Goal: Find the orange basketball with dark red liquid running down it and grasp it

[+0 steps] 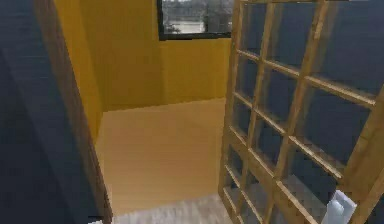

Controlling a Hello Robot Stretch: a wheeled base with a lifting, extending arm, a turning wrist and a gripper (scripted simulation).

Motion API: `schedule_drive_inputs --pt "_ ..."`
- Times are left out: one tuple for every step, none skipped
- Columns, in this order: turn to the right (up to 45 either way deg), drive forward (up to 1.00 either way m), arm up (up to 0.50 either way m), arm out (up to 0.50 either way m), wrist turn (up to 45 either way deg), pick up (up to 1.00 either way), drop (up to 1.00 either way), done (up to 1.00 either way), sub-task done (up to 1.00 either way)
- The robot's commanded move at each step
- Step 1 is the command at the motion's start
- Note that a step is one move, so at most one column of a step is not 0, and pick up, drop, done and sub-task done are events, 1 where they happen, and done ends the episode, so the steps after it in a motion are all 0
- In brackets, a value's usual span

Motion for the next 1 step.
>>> schedule_drive_inputs --pt "0.0 1.0 0.0 0.0 0.0 0.0 0.0 0.0 0.0"
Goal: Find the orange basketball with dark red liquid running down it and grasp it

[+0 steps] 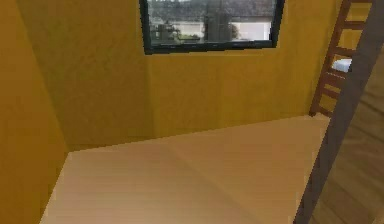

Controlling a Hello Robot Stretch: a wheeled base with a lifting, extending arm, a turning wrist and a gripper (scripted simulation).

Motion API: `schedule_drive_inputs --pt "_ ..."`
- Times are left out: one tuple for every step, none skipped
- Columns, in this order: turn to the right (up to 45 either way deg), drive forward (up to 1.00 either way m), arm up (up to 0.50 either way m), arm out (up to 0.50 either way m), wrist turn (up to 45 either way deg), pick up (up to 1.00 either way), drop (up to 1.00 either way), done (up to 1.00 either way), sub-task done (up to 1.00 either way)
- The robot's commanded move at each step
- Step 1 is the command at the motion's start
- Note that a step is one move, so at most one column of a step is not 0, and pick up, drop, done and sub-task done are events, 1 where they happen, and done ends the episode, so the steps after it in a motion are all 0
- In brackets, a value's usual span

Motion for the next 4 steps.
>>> schedule_drive_inputs --pt "-3.0 0.0 0.0 0.0 0.0 0.0 0.0 0.0 0.0" --pt "0.0 0.35 0.0 0.0 0.0 0.0 0.0 0.0 0.0" --pt "45.0 0.0 0.0 0.0 0.0 0.0 0.0 0.0 0.0" --pt "9.0 0.0 0.0 0.0 0.0 0.0 0.0 0.0 0.0"
